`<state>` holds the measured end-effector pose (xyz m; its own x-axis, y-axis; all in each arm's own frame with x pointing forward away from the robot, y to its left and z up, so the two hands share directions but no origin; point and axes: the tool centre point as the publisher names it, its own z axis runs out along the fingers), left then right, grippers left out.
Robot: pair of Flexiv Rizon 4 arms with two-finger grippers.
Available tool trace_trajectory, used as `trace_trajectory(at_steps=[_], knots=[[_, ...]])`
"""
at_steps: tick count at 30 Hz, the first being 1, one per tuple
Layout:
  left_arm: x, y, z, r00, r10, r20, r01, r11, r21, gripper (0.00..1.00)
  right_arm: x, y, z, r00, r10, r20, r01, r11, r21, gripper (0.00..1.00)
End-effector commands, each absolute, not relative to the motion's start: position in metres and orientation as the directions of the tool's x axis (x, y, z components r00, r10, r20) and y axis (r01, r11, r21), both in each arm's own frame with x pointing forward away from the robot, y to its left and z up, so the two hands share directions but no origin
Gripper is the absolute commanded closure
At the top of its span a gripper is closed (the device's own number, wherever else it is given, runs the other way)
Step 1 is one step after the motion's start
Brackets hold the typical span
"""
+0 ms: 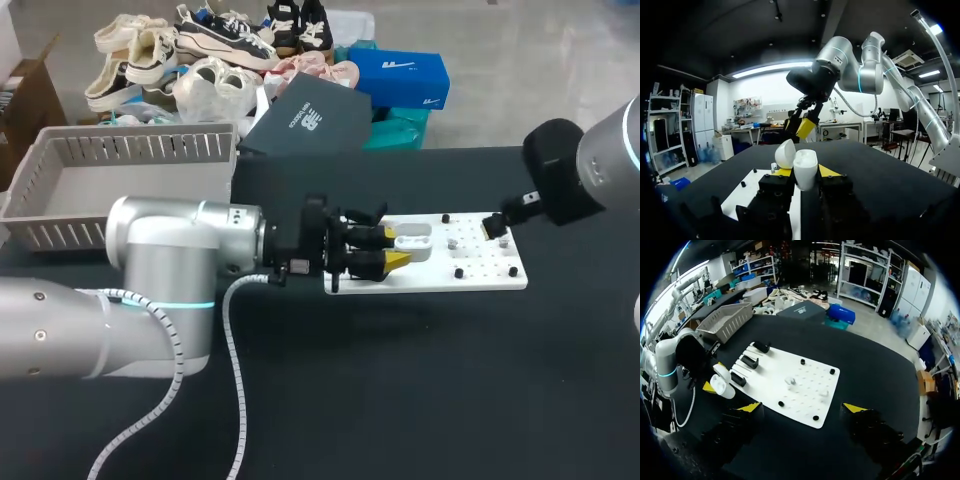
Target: Pick up each earbud case from the left stands, insert the matching earbuds, close the lid, and place the case in the box.
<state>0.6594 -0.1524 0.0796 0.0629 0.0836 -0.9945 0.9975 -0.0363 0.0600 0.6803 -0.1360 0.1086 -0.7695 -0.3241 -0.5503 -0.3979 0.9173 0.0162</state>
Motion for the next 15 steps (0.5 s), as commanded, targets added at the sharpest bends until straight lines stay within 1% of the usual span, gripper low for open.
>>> trace_trajectory(at_steps=[1, 11, 12, 13, 14, 15], knots=[[0.657, -0.15, 0.08, 0.065, 0.08, -0.995, 0.998, -0.029, 0.063, 1.0, 0.683, -0.136, 0.093, -0.766, -0.346, -0.541, -0.259, 0.937, -0.232, 0.0], [0.657, -0.15, 0.08, 0.065, 0.08, -0.995, 0.998, -0.029, 0.063, 1.0, 0.696, -0.135, 0.067, -0.788, -0.407, -0.462, -0.265, 0.901, -0.343, 0.0], [0.657, -0.15, 0.08, 0.065, 0.08, -0.995, 0.998, -0.029, 0.063, 1.0, 0.698, -0.134, 0.066, -0.789, -0.41, -0.456, -0.267, 0.899, -0.347, 0.02], [0.657, -0.15, 0.08, 0.065, 0.08, -0.995, 0.998, -0.029, 0.063, 1.0, 0.7, -0.133, 0.064, -0.794, -0.411, -0.449, -0.266, 0.898, -0.351, 0.08], [0.657, -0.15, 0.08, 0.065, 0.08, -0.995, 0.998, -0.029, 0.063, 1.0, 0.702, -0.132, 0.063, -0.795, -0.416, -0.441, -0.269, 0.894, -0.358, 0.11], [0.657, -0.15, 0.08, 0.065, 0.08, -0.995, 0.998, -0.029, 0.063, 1.0, 0.704, -0.131, 0.061, -0.796, -0.419, -0.437, -0.271, 0.892, -0.362, 0.11]])
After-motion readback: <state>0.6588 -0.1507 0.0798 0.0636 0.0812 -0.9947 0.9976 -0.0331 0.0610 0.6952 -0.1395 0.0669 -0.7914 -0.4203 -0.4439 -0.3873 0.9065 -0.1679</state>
